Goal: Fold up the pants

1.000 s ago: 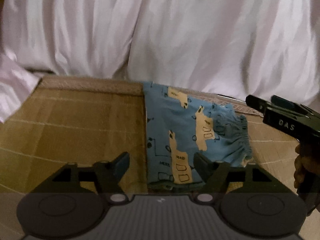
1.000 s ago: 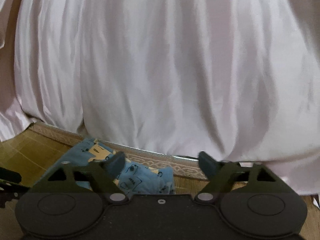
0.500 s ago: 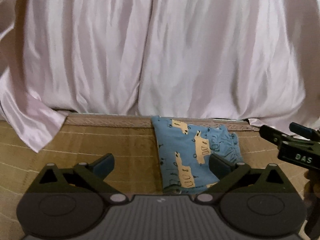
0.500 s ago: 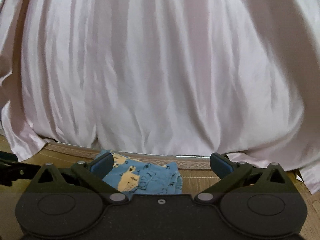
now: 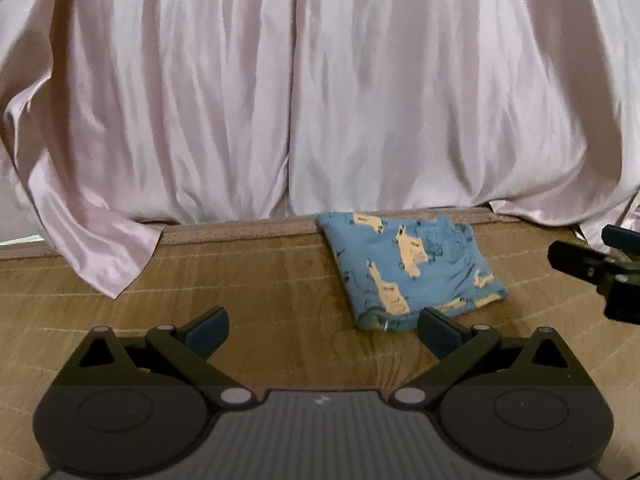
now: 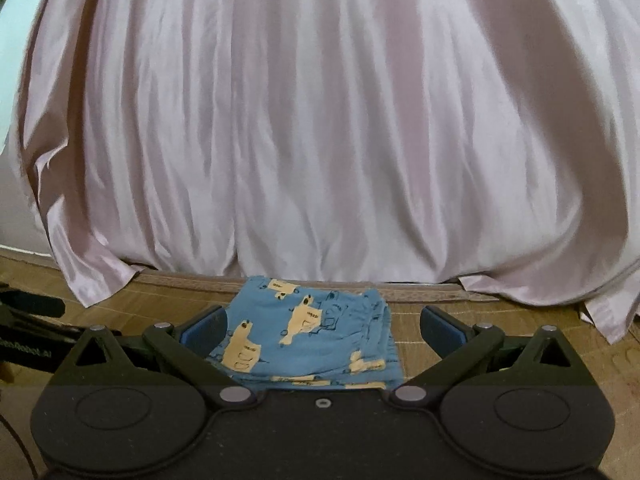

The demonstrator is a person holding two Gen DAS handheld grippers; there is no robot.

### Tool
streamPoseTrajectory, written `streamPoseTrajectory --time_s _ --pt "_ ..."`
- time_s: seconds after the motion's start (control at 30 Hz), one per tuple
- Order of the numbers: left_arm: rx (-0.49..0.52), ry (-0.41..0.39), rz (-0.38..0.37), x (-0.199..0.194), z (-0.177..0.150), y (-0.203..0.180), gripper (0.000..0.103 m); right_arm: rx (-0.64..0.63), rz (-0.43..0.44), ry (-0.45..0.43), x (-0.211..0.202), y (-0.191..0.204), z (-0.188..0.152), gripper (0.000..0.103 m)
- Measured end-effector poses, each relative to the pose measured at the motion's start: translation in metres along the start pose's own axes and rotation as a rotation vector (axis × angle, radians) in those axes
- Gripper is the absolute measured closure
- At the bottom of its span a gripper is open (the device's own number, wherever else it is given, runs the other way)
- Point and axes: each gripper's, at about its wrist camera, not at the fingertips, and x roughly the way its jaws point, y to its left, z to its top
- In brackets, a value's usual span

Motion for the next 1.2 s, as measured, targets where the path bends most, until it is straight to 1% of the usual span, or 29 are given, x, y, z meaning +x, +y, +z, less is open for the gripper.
streamPoseTrajectory --time_s 0.1,0.2,0.37,0.5,0.6,0.73,0.83,1.0,1.2 --pt "-0.006 0.008 0.004 -0.005 -0.008 0.003 0.0 -0.022 -0.002 -0.004 -0.006 0.007 -0.004 0.001" --pt "-0.017 0.005 -0.008 -0.012 -0.015 0.006 0.0 -0.037 0.003 -0.015 -0.013 0.013 -0.007 0.001" --pt "-0.041 -0.017 0.003 -0.019 -0.029 0.013 0.0 -0.026 -0.008 -0.034 -0.02 0.017 -0.015 0.001" --pt "-0.056 -0.042 0.009 -0.02 -0.041 0.015 0.0 0.011 -0.019 -0.018 -0.024 0.015 -0.023 0.001" --pt "-0.044 -0.056 0.014 -0.018 -0.05 0.014 0.0 0.023 -0.029 -0.012 -0.028 0.012 -0.029 0.001" --pt "-0.012 -0.054 0.012 -0.017 -0.052 0.01 0.0 0.052 -0.049 -0.004 -0.035 0.01 -0.036 0.001" --pt "-0.007 -0.061 0.001 -0.018 -0.055 0.008 0.0 0.073 -0.064 0.0 -0.041 0.01 -0.043 0.001" --pt "-0.009 -0.034 -0.012 -0.017 -0.064 0.004 0.0 0.081 -0.068 0.009 -0.045 0.013 -0.054 0.001" --pt "0.005 -0.038 -0.01 -0.014 -0.067 0.002 0.0 0.099 -0.076 0.019 -0.043 0.016 -0.063 0.001"
